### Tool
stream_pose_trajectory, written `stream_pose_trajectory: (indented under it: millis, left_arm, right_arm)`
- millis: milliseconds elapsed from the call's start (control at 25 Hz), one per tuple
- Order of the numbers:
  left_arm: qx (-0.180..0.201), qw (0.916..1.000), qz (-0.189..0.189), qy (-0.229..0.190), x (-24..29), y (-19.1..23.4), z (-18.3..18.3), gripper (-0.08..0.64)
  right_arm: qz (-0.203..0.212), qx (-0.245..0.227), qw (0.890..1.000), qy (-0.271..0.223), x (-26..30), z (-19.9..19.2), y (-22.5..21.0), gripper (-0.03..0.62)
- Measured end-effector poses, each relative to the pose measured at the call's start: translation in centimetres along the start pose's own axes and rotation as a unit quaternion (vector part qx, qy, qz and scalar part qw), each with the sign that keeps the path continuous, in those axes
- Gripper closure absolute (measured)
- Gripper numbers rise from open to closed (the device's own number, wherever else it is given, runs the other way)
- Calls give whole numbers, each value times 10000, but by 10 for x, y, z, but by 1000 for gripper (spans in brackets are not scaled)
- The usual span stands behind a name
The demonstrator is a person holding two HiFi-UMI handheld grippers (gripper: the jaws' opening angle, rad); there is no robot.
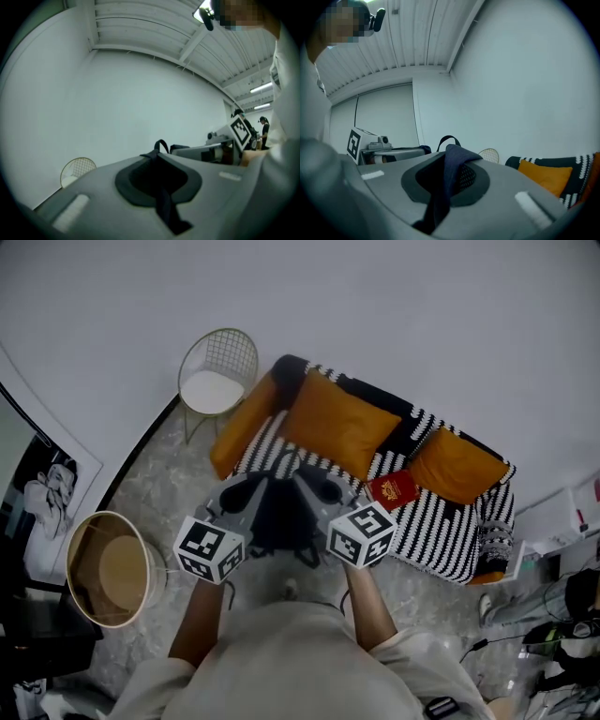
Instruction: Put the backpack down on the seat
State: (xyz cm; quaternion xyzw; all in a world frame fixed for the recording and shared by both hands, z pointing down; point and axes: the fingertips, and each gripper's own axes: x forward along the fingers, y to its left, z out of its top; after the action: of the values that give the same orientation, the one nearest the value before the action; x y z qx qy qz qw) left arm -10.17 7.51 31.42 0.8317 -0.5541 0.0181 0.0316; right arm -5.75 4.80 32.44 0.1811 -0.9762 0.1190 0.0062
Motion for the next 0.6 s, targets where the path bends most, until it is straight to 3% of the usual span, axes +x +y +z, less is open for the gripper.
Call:
stream_pose_trajectory:
  millis: [600]
  left_arm:
    - [-130,9996,95,231,117,51,-13,551]
  right_arm:
    - [292,176,9992,196,41,9,-115,572]
